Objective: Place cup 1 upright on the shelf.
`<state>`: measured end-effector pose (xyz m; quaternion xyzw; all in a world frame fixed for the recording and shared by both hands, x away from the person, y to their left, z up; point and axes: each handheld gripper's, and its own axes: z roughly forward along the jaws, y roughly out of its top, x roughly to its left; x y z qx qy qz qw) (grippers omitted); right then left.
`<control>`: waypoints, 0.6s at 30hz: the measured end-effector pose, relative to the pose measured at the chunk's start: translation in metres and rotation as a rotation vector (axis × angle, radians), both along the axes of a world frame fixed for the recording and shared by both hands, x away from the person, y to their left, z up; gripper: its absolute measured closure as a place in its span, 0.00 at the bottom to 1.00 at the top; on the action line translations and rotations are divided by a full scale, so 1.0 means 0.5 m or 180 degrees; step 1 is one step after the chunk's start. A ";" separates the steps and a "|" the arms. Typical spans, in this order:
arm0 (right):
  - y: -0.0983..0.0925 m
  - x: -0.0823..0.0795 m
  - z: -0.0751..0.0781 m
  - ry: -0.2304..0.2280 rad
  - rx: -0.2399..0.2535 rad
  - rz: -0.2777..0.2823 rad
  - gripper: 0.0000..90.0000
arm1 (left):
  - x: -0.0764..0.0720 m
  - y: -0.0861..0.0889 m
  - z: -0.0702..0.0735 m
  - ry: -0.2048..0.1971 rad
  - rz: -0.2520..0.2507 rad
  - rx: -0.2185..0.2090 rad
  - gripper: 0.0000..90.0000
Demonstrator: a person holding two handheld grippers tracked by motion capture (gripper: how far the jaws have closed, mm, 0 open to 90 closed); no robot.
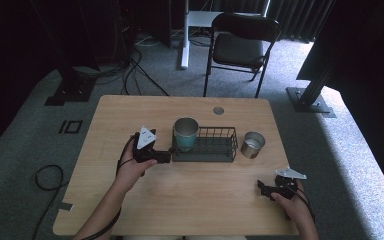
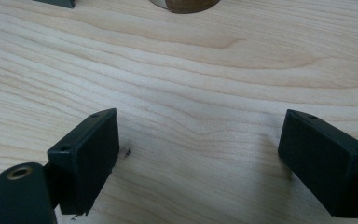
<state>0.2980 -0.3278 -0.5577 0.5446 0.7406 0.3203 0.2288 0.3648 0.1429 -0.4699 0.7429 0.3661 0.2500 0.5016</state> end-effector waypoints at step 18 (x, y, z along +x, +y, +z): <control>0.000 0.000 0.000 -0.0001 0.0001 0.0001 0.13 | -0.047 0.077 -0.019 0.0115 -0.0019 0.0191 0.03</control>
